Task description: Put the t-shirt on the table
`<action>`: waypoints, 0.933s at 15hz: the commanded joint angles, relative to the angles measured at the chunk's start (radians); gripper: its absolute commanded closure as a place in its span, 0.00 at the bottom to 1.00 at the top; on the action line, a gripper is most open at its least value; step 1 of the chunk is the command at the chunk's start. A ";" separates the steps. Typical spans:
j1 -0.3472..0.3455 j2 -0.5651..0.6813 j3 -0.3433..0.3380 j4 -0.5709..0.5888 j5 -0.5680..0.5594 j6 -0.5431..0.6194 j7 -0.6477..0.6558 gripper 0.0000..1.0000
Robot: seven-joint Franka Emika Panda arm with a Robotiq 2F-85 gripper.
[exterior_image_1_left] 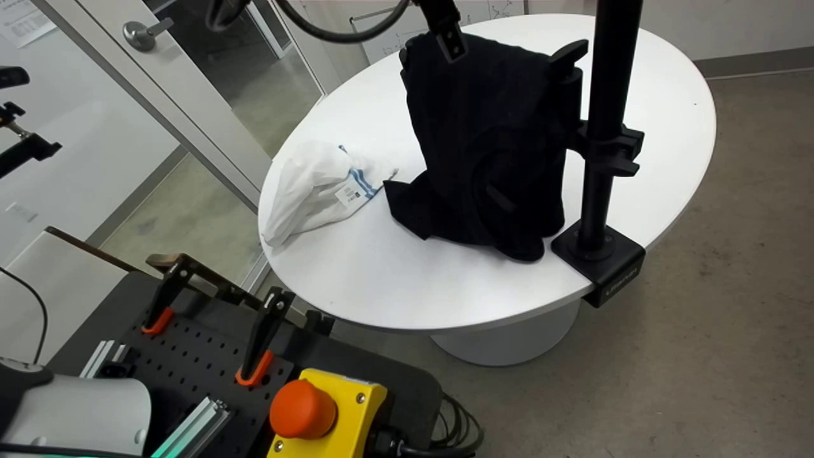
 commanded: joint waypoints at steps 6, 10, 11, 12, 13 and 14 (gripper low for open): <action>0.027 0.051 -0.002 0.025 0.028 0.019 0.009 0.71; 0.032 0.043 0.001 0.022 0.029 0.019 -0.001 0.99; 0.033 0.038 0.002 0.019 0.031 0.018 -0.005 1.00; 0.032 0.033 0.004 0.017 0.035 0.017 -0.010 1.00; 0.031 0.021 0.009 0.012 0.046 0.017 -0.018 1.00; 0.030 0.013 0.012 0.009 0.054 0.016 -0.024 0.98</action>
